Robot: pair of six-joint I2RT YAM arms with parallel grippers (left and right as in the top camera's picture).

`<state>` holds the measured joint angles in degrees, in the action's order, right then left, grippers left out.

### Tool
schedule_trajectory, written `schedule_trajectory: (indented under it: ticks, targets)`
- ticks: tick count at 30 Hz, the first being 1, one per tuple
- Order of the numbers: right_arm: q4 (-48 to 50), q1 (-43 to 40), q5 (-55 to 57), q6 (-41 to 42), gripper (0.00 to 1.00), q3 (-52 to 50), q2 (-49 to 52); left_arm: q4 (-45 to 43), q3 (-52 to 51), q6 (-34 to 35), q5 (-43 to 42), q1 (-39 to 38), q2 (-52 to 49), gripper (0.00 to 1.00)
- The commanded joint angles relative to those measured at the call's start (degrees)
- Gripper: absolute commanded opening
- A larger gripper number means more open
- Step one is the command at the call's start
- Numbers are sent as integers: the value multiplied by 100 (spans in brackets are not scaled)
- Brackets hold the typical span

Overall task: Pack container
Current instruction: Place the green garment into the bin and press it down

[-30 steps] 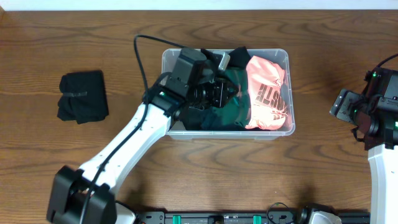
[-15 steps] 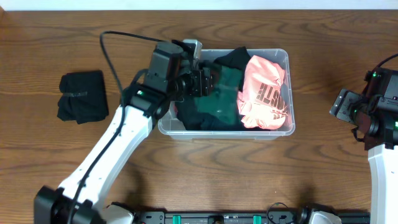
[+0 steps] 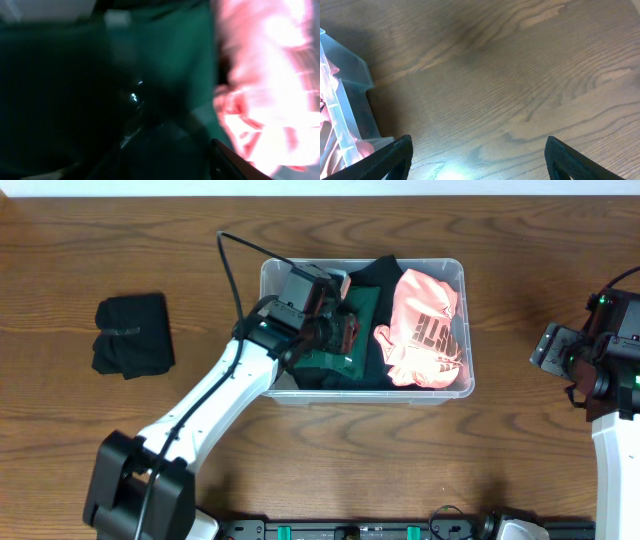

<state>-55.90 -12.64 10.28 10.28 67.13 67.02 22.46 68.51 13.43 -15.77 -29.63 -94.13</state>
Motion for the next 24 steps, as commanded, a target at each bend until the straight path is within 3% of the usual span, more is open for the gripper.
schedule_trajectory:
  ticks: [1,9,16,24]
  targets:
    - [4,-46,17,83,82,63,-26,232,157,-76,686,17,-195,57]
    - [2,-46,17,81,82,63,-26,402,168,-149,787,17,-601,57]
    - [2,-46,17,83,82,63,-26,328,588,-487,789,-9,107,58]
    - [-4,-46,15,83,82,63,-26,-699,662,-636,748,-122,389,57]
